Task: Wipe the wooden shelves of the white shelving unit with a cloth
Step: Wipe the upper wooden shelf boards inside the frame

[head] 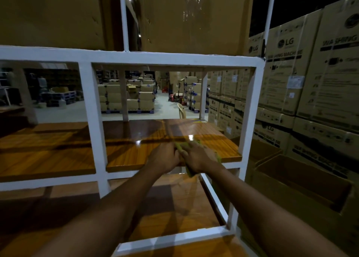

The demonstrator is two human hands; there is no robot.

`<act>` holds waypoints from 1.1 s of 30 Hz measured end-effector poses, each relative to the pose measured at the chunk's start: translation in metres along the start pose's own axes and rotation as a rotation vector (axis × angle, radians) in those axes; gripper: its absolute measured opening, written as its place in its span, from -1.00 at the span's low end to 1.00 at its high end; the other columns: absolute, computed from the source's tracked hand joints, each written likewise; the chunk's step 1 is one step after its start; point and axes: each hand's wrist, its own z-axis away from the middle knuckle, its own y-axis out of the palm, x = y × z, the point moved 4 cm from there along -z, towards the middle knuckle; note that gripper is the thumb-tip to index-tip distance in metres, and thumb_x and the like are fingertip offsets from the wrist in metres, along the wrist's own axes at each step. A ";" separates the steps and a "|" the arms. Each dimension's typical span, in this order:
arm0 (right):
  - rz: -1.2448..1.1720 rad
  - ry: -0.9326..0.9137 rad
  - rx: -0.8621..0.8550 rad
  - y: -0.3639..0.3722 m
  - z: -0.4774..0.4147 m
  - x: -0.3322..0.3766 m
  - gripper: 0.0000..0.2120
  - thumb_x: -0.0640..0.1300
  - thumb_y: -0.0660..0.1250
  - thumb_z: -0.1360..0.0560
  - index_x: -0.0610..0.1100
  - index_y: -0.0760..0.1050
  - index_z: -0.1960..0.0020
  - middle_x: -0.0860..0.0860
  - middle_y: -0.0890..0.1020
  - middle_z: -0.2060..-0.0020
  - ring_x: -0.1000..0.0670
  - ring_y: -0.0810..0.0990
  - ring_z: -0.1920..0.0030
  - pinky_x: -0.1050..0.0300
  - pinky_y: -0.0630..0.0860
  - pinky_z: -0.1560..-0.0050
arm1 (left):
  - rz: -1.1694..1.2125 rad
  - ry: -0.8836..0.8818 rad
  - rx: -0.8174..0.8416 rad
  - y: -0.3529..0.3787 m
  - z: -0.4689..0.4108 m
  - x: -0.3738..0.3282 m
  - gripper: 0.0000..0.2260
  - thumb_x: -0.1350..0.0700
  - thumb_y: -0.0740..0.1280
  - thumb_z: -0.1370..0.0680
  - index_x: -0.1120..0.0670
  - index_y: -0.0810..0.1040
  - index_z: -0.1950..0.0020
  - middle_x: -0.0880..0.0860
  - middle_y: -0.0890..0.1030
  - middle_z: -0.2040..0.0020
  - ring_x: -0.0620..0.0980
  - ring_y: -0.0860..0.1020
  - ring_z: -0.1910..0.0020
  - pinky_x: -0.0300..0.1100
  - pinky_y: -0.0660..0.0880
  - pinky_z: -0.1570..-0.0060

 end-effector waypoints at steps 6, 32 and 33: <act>0.224 0.152 0.072 -0.036 0.033 -0.071 -0.52 0.15 -0.13 -0.70 0.18 -0.02 -0.61 -0.06 0.15 -0.60 -0.15 0.10 -0.58 -0.24 0.19 -0.49 | -0.299 0.042 0.114 -0.016 0.038 0.035 -0.47 -0.25 -0.13 -0.62 0.02 0.45 -0.28 0.10 0.50 -0.30 0.10 0.43 -0.31 0.06 0.36 -0.28; -0.020 0.265 0.049 -0.019 -0.027 -0.019 -0.58 0.11 -0.01 -0.70 -0.09 0.53 -0.21 -0.09 0.61 -0.06 -0.04 0.54 0.00 0.01 0.42 -0.05 | -0.360 -0.007 0.107 -0.050 0.068 0.083 -0.40 -0.20 -0.17 -0.61 0.07 0.23 -0.54 0.10 0.26 -0.54 0.07 0.20 -0.52 0.02 0.17 -0.47; -0.006 0.232 0.079 -0.013 -0.037 0.005 -0.61 0.06 0.01 -0.71 -0.13 0.53 -0.19 -0.10 0.59 -0.08 -0.06 0.53 -0.04 0.00 0.43 -0.12 | -0.365 -0.008 0.101 -0.049 0.067 0.082 -0.41 -0.19 -0.16 -0.61 0.07 0.23 -0.53 0.10 0.27 -0.53 0.07 0.20 -0.52 0.03 0.18 -0.47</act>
